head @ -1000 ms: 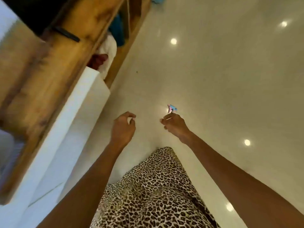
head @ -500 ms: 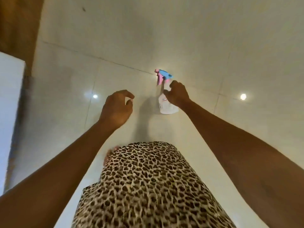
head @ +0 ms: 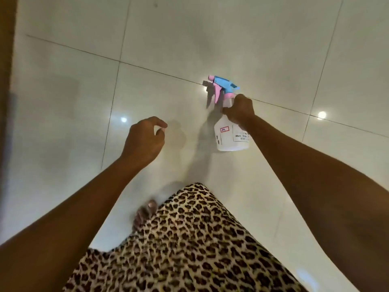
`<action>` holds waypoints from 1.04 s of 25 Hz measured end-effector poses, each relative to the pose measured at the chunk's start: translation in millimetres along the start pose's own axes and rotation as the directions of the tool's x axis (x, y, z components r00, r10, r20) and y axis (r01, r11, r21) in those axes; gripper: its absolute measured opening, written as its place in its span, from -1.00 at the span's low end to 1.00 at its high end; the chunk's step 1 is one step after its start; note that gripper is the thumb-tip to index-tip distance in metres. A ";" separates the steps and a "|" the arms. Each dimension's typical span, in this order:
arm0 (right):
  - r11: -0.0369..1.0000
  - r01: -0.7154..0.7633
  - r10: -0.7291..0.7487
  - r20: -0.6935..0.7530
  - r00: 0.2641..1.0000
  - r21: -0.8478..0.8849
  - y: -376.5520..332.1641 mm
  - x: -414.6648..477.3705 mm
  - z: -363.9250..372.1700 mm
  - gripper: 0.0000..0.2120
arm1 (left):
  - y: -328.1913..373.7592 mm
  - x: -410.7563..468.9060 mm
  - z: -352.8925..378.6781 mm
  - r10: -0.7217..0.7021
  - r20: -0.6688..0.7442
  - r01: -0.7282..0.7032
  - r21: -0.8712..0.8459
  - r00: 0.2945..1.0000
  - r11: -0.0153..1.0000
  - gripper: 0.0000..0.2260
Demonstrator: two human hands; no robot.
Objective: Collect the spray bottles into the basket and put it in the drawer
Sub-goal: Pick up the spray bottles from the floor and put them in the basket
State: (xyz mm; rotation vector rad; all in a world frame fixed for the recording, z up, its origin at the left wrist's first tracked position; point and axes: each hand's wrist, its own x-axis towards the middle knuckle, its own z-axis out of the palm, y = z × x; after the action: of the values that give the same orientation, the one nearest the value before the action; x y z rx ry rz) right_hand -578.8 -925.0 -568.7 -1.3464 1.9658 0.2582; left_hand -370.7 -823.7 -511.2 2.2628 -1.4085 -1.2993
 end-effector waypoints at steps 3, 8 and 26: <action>0.982 -0.004 0.008 -0.021 1.000 0.190 -32.0 -51.7 -23.6 -0.61 | 19.2 -32.0 -38.7 -0.006 -0.011 0.005 -0.049 1.000 0.999 -0.81; 0.916 0.142 -0.125 -0.071 0.990 0.375 -117.9 -169.0 -84.1 -0.64 | 70.7 -107.3 -137.9 -0.050 -0.110 0.037 -0.113 0.993 0.993 -0.82; 0.406 0.838 -0.877 -0.103 0.470 0.365 -373.9 -701.3 -253.6 -0.63 | 148.5 -502.2 -467.7 -0.373 -0.743 -0.195 -0.552 0.556 0.811 -0.53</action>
State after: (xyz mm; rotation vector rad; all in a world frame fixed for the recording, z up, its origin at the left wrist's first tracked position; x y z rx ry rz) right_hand -235.5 -712.6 161.4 -1.8343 0.9000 -0.5268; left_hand -202.8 -634.1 143.6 2.0124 -0.4293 -0.3716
